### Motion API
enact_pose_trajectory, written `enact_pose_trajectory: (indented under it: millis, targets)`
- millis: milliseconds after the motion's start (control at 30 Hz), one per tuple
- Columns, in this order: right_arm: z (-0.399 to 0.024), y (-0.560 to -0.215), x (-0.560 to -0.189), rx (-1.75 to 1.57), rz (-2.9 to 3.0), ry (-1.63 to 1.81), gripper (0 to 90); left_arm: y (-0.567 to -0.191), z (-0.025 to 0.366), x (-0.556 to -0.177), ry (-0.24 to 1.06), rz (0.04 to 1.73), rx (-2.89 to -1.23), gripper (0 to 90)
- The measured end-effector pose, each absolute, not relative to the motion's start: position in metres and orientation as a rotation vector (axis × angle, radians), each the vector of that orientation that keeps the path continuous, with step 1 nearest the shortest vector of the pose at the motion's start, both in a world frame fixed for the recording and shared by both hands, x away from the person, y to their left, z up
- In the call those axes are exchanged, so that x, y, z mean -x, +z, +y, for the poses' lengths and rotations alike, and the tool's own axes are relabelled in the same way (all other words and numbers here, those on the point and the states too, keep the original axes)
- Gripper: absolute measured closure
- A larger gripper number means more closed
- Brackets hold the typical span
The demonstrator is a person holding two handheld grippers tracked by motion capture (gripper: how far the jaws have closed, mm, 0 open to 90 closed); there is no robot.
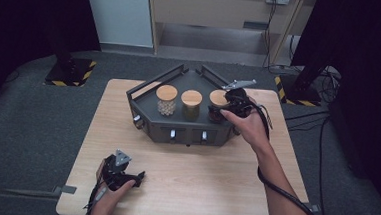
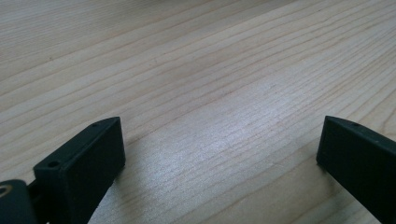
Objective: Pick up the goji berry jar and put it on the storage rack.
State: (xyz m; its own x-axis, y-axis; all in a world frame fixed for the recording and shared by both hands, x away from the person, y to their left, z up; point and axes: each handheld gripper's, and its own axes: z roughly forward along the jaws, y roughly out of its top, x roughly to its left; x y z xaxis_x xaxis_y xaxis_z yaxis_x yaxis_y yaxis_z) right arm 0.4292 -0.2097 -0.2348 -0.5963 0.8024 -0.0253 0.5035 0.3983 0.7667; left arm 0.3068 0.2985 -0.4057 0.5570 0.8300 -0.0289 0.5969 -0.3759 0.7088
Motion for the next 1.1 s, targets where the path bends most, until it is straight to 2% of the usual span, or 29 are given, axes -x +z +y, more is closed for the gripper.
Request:
enact_pose_trajectory:
  millis: [1100]
  targets:
    - [-0.206,-0.248,-0.439,-1.144,2.269,1.024,26.6,-0.406,0.299,-0.307,0.439,1.141,-2.109,0.0]
